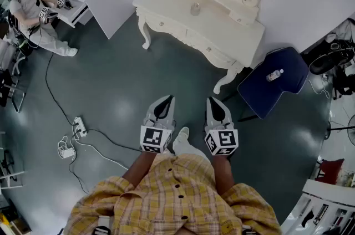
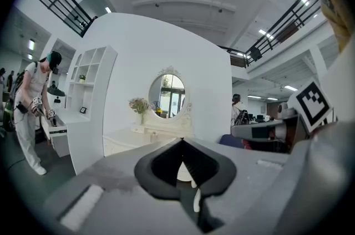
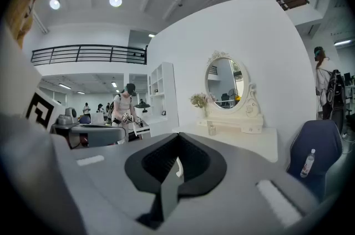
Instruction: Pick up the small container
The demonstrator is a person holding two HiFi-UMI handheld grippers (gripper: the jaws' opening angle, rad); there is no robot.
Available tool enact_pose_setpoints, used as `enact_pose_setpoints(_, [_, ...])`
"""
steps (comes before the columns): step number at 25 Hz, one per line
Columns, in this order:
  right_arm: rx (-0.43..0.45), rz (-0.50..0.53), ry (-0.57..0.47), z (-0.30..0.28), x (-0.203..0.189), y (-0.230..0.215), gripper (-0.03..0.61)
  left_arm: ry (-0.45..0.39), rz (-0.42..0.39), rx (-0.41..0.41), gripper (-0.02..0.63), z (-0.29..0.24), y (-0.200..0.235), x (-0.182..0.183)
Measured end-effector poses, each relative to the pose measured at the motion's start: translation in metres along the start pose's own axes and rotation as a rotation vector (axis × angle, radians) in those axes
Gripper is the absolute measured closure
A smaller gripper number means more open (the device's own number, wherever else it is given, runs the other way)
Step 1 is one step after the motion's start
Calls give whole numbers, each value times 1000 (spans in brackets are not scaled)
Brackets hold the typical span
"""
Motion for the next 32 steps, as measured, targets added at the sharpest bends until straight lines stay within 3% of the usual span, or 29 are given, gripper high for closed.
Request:
enact_pose_setpoints(21, [55,-51,-58,-50,12,-78,577,-66,16,59,614,-80,-7,12])
enact_pose_setpoints(32, [83,-69,-26,-59,-1,-89,577,-40,8,87,614,-94,-9,8])
Point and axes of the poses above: the fingertips, and each gripper's own axes: z backward along the fingers, y to its left, x out of its top, the point moved 9 cm from there along z, backward along the fingers, and after that the axes turned 9 degrees about -y, right-handed, at the moved point
